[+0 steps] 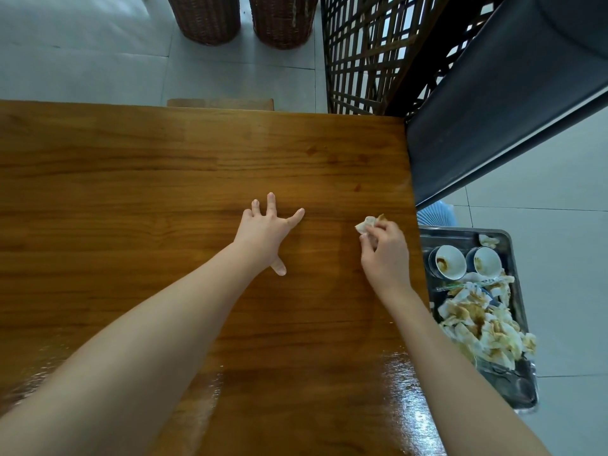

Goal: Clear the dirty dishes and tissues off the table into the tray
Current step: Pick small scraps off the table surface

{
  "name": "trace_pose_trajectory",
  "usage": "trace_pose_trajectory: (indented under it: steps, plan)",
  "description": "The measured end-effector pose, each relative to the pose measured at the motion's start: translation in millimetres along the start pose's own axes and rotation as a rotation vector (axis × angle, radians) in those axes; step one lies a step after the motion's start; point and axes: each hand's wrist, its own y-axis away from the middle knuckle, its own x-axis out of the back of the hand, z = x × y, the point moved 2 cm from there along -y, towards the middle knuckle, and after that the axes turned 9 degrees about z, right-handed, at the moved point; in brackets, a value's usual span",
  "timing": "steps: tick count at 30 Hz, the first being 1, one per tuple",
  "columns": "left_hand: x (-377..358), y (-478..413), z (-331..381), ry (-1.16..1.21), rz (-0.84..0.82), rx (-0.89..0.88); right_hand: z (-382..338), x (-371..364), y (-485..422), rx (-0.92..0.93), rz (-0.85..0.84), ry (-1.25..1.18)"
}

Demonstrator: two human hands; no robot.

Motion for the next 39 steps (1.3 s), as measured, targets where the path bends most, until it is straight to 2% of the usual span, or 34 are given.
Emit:
trace_pose_trajectory:
  steps: [7,19,29,39]
  plan:
    - [2,1,1,-0.001,-0.008,-0.003,8,14,-13,0.026,-0.109,-0.07]
    - [0,0,1,-0.015,0.003,-0.002,9,16,-20,0.279,-0.119,0.316]
    - [-2,-2,1,-0.001,0.01,-0.001,9,9,-20,0.174,-0.046,0.202]
    - [-4,-3,1,0.023,-0.008,0.013,-9,-12,-100,-0.036,0.084,0.108]
